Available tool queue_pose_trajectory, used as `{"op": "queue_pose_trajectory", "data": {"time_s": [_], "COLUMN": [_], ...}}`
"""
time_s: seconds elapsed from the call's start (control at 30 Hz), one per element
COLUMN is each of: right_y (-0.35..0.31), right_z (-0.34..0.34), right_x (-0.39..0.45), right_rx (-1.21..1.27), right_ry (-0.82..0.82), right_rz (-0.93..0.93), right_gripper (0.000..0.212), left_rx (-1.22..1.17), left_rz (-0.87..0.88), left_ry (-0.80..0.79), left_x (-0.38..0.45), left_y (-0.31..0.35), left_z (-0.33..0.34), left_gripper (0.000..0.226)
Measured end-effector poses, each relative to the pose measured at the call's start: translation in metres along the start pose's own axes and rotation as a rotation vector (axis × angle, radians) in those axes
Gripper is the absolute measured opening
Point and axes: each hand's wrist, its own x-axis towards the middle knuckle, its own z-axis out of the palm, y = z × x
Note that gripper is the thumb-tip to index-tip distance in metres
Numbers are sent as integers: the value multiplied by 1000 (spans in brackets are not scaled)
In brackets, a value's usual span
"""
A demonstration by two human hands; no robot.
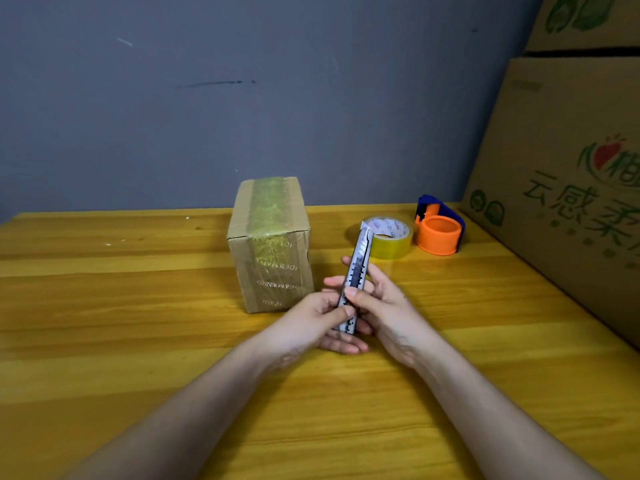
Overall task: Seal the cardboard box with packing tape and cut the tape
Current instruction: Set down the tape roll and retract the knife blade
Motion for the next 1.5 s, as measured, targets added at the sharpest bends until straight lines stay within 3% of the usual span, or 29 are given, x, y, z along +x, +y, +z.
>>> {"op": "queue_pose_trajectory", "data": {"time_s": [0.47,0.63,0.77,1.0,1.23,1.37,1.5], "right_y": [3,1,3,8,10,-2,-19], "right_z": [-6,-4,0,-2,-10,-14,-19], "right_x": [1,0,2,6,20,30,42], "right_rx": [48,76,31,-227,-359,-435,-448], "right_ry": [-84,-53,91,344,461,441,326], "right_rz": [25,40,40,-106,-75,-42,53], "right_gripper": [56,47,19,12,43,35,46], "left_rx": [-7,8,55,279,695,722,736], "left_rz": [-3,32,105,233,247,277,198], "left_ry": [-50,-14,76,337,540,610,689], "left_x": [0,2,5,11,24,32,43], "left_y": [-1,-3,-9,-13,-16,-5,8], "left_z": [-5,-1,6,18,28,33,34], "left_gripper": [27,23,21,33,57,47,47]}}
